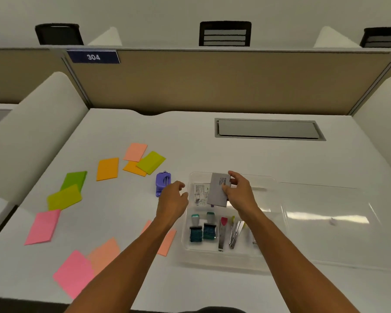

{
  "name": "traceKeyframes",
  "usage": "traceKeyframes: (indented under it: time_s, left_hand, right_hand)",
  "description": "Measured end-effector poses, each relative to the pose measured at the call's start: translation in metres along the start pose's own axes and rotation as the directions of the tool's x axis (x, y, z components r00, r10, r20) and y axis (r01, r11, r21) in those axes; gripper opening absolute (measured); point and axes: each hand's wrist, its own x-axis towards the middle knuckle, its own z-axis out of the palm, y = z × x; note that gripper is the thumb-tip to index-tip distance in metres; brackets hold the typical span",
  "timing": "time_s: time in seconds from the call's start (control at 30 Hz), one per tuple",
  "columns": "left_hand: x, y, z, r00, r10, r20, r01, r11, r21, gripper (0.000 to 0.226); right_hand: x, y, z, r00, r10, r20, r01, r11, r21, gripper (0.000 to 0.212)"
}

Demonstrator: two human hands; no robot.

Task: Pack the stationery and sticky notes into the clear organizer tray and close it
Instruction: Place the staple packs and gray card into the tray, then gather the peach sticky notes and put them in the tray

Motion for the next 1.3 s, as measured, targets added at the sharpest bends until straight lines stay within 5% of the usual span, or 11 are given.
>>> traceKeyframes:
  time_s: [0.43, 0.63, 0.73, 1.07, 1.3]
  left_hand:
    - [-0.046, -0.063, -0.014, 0.989, -0.134, -0.067, 0.13, 0.99, -0.055, 0.038]
    - [-0.06, -0.081, -0.023, 0.975, -0.196, -0.1, 0.191, 0.98, -0.063, 0.035]
    - [-0.065, -0.087, -0.029, 0.968, -0.221, -0.122, 0.214, 0.974, -0.068, 0.034]
    - [-0.08, -0.104, -0.045, 0.948, -0.271, -0.167, 0.255, 0.961, -0.108, 0.034]
    - [-0.094, -0.121, -0.053, 0.941, -0.274, -0.199, 0.258, 0.96, -0.105, 0.037]
  right_hand:
    - [0.029, -0.003, 0.04, 0.991, 0.055, 0.122, -0.016, 0.956, -0.294, 0.057]
    - [0.027, -0.004, 0.055, 0.987, 0.025, 0.157, 0.043, 0.909, -0.416, 0.039]
    - [0.023, -0.008, 0.061, 0.983, -0.012, 0.181, 0.101, 0.864, -0.494, 0.053]
    - [-0.013, -0.02, 0.081, 0.944, -0.177, 0.278, 0.276, 0.887, -0.371, 0.058]
    - [-0.044, -0.014, 0.115, 0.849, -0.274, 0.451, 0.465, 0.793, -0.393, 0.057]
